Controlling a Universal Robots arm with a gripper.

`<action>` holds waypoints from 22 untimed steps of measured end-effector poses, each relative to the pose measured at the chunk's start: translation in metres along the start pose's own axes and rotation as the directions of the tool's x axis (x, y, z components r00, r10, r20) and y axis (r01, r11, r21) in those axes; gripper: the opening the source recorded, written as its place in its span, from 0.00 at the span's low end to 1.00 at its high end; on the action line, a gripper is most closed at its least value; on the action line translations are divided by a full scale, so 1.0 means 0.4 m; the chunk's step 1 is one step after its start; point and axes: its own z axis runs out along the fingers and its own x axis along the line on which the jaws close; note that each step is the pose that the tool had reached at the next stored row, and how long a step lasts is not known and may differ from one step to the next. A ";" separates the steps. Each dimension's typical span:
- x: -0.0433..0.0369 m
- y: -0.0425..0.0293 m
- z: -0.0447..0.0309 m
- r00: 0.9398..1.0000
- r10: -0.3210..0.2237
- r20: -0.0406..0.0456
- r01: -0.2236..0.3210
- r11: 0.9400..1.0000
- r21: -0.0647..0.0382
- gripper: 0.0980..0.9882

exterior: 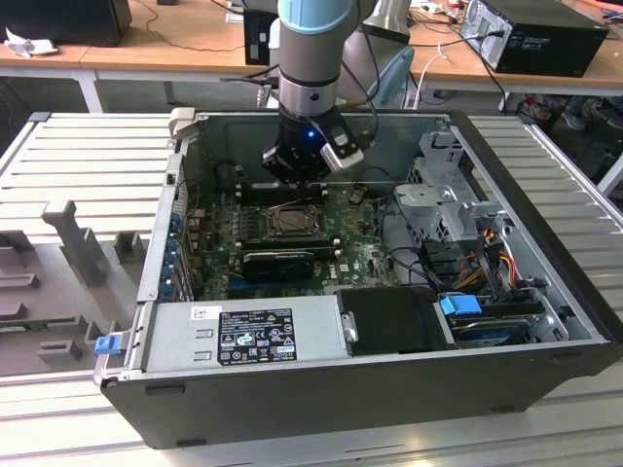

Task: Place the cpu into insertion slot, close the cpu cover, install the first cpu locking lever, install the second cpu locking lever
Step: 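Install the first cpu locking lever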

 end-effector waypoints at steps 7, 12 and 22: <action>-0.003 -0.002 0.015 1.000 -0.013 -0.001 0.013 1.000 0.000 0.01; -0.004 -0.002 0.021 1.000 -0.019 -0.002 0.019 1.000 0.000 0.01; -0.005 -0.003 0.028 1.000 -0.024 -0.004 0.024 1.000 0.009 0.01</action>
